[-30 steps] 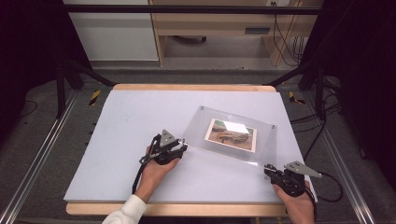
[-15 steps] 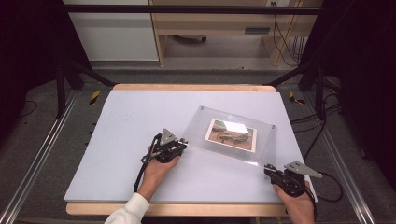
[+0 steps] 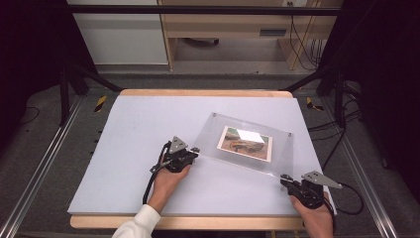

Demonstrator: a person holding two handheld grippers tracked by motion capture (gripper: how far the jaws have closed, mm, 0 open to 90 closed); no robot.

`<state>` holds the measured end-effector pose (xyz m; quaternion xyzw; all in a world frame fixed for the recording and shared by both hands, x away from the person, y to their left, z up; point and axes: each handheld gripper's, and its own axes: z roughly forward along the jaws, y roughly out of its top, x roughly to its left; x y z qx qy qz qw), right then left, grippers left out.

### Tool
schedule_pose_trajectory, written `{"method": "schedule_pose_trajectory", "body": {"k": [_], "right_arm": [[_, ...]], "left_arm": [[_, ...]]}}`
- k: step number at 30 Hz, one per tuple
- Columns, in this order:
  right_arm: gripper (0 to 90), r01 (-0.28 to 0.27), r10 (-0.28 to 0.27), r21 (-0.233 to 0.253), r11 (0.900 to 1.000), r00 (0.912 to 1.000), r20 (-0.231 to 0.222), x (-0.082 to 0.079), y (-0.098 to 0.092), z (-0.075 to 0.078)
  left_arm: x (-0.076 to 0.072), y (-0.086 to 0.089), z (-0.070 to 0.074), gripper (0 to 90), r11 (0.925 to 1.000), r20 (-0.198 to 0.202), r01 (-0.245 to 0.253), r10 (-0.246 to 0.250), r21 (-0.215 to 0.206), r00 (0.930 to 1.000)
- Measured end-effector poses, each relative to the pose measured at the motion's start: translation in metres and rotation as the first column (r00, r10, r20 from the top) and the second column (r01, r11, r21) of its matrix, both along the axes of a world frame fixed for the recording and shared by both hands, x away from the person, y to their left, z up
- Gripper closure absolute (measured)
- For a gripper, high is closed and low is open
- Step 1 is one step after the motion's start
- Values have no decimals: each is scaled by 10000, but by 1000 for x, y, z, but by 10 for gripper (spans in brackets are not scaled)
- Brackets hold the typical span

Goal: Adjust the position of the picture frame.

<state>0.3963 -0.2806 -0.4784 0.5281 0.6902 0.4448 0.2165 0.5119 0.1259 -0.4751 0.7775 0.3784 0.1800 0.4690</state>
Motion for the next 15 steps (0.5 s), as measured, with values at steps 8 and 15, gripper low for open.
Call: {"method": "schedule_pose_trajectory", "body": {"k": [8, 15], "right_arm": [[852, 48, -53, 312, 9995, 9998, 170, 0, -2, 4], [852, 52, -60, 457, 9989, 9999, 159, 1, -2, 5]], "left_arm": [[2, 0, 7, 840, 9999, -12, 96, -96, -58, 10000], [5, 0, 8, 814, 9996, -78, 162, -164, -214, 9998]]}}
